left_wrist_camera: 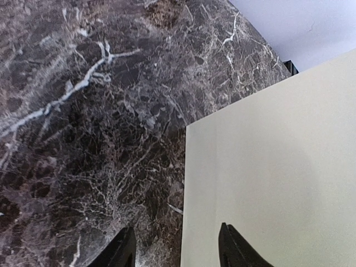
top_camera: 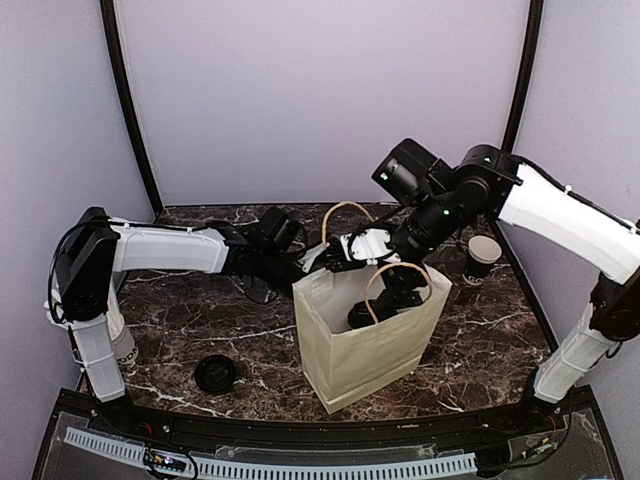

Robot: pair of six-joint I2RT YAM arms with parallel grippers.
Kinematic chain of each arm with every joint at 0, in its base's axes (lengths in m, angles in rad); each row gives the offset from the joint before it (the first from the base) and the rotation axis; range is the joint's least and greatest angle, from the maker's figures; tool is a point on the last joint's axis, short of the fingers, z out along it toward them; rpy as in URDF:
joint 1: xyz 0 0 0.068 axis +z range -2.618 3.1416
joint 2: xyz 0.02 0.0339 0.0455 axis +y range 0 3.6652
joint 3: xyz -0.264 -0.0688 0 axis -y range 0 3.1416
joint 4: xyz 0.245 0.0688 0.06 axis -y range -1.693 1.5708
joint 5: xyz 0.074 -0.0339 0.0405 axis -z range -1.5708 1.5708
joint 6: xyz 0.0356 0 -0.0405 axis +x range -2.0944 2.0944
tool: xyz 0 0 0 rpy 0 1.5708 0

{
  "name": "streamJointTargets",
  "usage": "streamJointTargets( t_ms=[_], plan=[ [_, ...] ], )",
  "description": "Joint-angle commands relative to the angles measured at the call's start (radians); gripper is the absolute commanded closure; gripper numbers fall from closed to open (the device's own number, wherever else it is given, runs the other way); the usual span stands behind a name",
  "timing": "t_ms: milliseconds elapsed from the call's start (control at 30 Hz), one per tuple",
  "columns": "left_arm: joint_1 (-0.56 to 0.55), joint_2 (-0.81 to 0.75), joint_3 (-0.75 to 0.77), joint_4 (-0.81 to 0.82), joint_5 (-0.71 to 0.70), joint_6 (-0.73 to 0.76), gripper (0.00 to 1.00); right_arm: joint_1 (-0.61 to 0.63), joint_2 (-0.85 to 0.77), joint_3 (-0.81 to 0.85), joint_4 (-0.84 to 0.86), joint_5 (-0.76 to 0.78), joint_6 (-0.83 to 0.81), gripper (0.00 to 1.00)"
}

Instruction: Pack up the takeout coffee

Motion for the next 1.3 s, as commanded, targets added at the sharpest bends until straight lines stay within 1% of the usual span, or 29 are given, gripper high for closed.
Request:
streamJointTargets(
  t_ms=[0, 67, 200, 300, 367, 500, 633, 700, 767, 833, 933, 1000, 1100, 1200, 1233, 1267],
  plan=[
    [0.021, -0.133, 0.086, -0.185, -0.096, 0.073, 0.46, 0.004, 0.0, 0.11, -0.044, -0.026, 0.005, 0.05],
    [0.026, -0.168, 0.118, -0.281, -0.135, 0.092, 0.45, 0.004, -0.003, 0.124, -0.043, -0.018, 0.0, 0.05],
    [0.027, -0.247, 0.171, -0.401, -0.211, 0.095, 0.44, 0.001, -0.008, 0.166, -0.039, 0.022, -0.008, 0.05],
    [0.027, -0.318, 0.217, -0.475, -0.271, 0.064, 0.44, 0.0, -0.016, 0.192, -0.041, 0.061, -0.021, 0.05],
    [0.021, -0.36, 0.252, -0.519, -0.272, 0.039, 0.43, -0.001, -0.025, 0.199, -0.047, 0.081, -0.047, 0.04],
    [-0.05, -0.404, 0.342, -0.607, -0.274, 0.022, 0.41, -0.018, -0.04, 0.231, -0.073, 0.081, -0.085, 0.04],
    [-0.145, -0.376, 0.43, -0.71, -0.242, 0.006, 0.4, -0.044, -0.059, 0.309, -0.166, 0.011, -0.154, 0.01],
    [-0.192, -0.36, 0.454, -0.759, -0.24, 0.01, 0.4, -0.055, -0.08, 0.303, -0.166, 0.019, -0.162, 0.01],
    [-0.225, -0.34, 0.473, -0.788, -0.252, 0.009, 0.4, -0.064, -0.108, 0.27, -0.144, 0.059, -0.16, 0.01],
    [-0.244, -0.317, 0.493, -0.806, -0.285, -0.002, 0.41, -0.072, -0.146, 0.225, -0.104, 0.109, -0.153, 0.01],
    [-0.26, -0.282, 0.527, -0.811, -0.351, -0.013, 0.45, -0.093, -0.204, 0.176, -0.069, 0.128, -0.131, 0.01],
    [-0.264, -0.263, 0.547, -0.816, -0.393, -0.012, 0.45, -0.127, -0.23, 0.158, -0.064, 0.12, -0.122, 0.01],
    [-0.266, -0.238, 0.566, -0.819, -0.407, 0.001, 0.47, -0.198, -0.266, 0.129, -0.052, 0.117, -0.122, 0.01],
    [-0.266, -0.212, 0.584, -0.815, -0.394, 0.013, 0.55, -0.26, -0.291, 0.111, -0.041, 0.108, -0.118, 0.01],
    [-0.266, -0.204, 0.586, -0.813, -0.389, 0.02, 0.61, -0.276, -0.294, 0.109, -0.038, 0.101, -0.113, 0.01],
    [-0.266, -0.201, 0.59, -0.806, -0.38, 0.022, 0.64, -0.294, -0.299, 0.107, -0.036, 0.094, -0.109, 0.01]
  ],
)
